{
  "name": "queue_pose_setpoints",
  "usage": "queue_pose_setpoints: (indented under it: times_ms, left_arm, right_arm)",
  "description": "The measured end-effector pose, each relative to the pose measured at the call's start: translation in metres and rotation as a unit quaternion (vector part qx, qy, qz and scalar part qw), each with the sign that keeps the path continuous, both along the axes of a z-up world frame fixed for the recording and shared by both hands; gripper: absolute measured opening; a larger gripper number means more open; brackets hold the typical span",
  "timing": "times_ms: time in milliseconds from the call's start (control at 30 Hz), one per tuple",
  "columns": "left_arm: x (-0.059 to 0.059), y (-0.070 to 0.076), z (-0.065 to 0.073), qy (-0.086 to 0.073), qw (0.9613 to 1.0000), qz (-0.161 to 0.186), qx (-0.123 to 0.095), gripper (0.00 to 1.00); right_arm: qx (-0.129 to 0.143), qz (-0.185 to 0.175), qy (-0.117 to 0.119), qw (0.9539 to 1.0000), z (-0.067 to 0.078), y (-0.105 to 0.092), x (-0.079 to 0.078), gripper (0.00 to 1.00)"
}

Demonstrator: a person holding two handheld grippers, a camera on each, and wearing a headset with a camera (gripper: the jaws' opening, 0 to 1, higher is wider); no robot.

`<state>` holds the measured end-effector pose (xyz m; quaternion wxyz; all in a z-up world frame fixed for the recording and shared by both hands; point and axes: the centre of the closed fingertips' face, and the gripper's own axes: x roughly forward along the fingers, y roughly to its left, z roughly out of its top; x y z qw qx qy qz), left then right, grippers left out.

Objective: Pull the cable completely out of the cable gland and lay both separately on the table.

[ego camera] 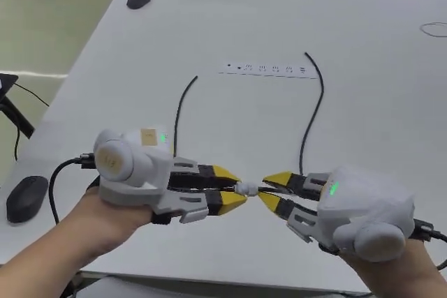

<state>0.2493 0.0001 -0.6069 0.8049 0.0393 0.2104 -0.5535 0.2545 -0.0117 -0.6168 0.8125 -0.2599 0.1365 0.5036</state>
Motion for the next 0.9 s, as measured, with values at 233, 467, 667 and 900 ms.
queue_pose_setpoints:
  times_ms: [233, 467, 667, 900]
  left_arm:
    - [-0.001, -0.001, -0.003, 0.003, 1.0000, 0.001, -0.004, 0.15]
    - [-0.005, 0.002, -0.008, 0.008, 1.0000, 0.000, 0.001, 0.15]
    - [-0.005, 0.000, -0.009, 0.007, 1.0000, -0.004, 0.006, 0.15]
    - [-0.004, -0.003, -0.011, 0.004, 0.9999, -0.010, 0.013, 0.15]
  right_arm:
    - [-0.024, 0.007, -0.021, 0.9995, -0.001, 0.003, -0.004, 0.02]
    - [-0.044, 0.019, -0.019, 0.9987, -0.008, 0.005, -0.007, 0.00]
    - [-0.037, 0.007, 0.002, 0.9993, -0.011, 0.002, -0.006, 0.00]
    - [-0.031, -0.001, 0.016, 0.9994, -0.013, -0.001, -0.005, 0.00]
